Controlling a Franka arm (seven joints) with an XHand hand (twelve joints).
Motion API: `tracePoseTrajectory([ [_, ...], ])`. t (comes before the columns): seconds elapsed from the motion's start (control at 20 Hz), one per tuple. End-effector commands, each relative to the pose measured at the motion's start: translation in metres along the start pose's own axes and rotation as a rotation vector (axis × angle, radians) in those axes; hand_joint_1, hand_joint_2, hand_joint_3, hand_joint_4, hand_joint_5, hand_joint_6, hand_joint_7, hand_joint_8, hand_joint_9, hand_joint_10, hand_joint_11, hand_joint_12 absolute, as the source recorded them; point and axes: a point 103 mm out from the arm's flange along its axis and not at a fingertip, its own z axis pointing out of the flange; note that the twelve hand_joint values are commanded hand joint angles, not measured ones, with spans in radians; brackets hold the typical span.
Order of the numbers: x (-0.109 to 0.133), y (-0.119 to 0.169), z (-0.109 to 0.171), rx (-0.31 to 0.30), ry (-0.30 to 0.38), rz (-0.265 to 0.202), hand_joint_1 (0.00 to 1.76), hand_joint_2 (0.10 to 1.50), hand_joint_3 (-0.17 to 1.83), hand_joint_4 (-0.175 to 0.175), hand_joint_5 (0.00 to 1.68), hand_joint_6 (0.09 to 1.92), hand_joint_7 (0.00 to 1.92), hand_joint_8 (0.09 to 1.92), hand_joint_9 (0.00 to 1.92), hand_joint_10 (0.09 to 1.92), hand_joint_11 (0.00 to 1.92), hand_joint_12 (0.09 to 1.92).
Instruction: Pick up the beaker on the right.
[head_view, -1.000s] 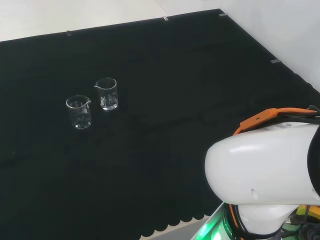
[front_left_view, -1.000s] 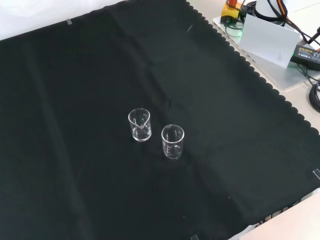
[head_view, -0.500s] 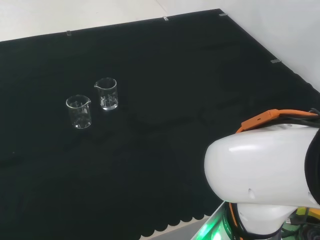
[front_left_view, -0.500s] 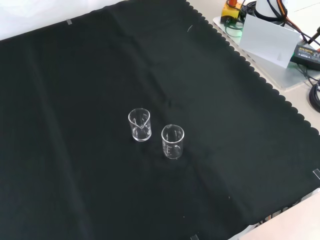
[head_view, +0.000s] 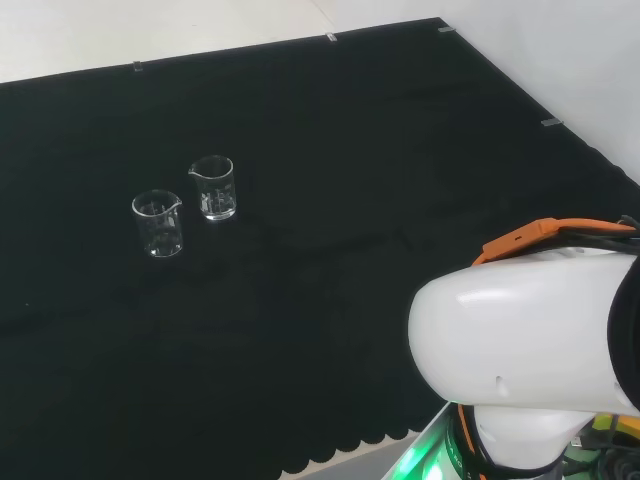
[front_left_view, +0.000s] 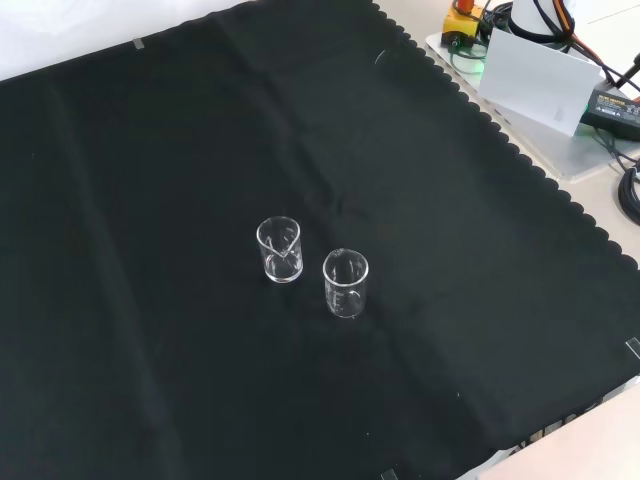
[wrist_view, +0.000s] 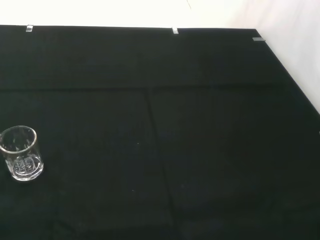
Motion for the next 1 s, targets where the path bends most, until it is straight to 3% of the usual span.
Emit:
tracePoseTrajectory([
  [0.05,0.005,0.025,0.028,-0.006,0.07,0.008,0.22,1.23,0.22,-0.02,0.15,0.09,0.23,0.09,0.35,0.09,0.0,0.82],
  [0.3,0.009,0.053,0.052,-0.009,0.105,-0.023,0.26,1.2,0.21,-0.02,0.15,0.09,0.23,0.09,0.35,0.09,0.0,0.82],
  [0.7,0.023,0.128,0.101,-0.01,0.158,-0.104,0.29,1.17,0.21,-0.02,0.15,0.09,0.25,0.09,0.36,0.09,0.0,0.83],
  [1.0,0.027,0.165,0.143,-0.006,0.256,-0.166,0.39,1.1,0.22,-0.017,0.16,0.09,0.26,0.09,0.39,0.09,0.0,0.92],
])
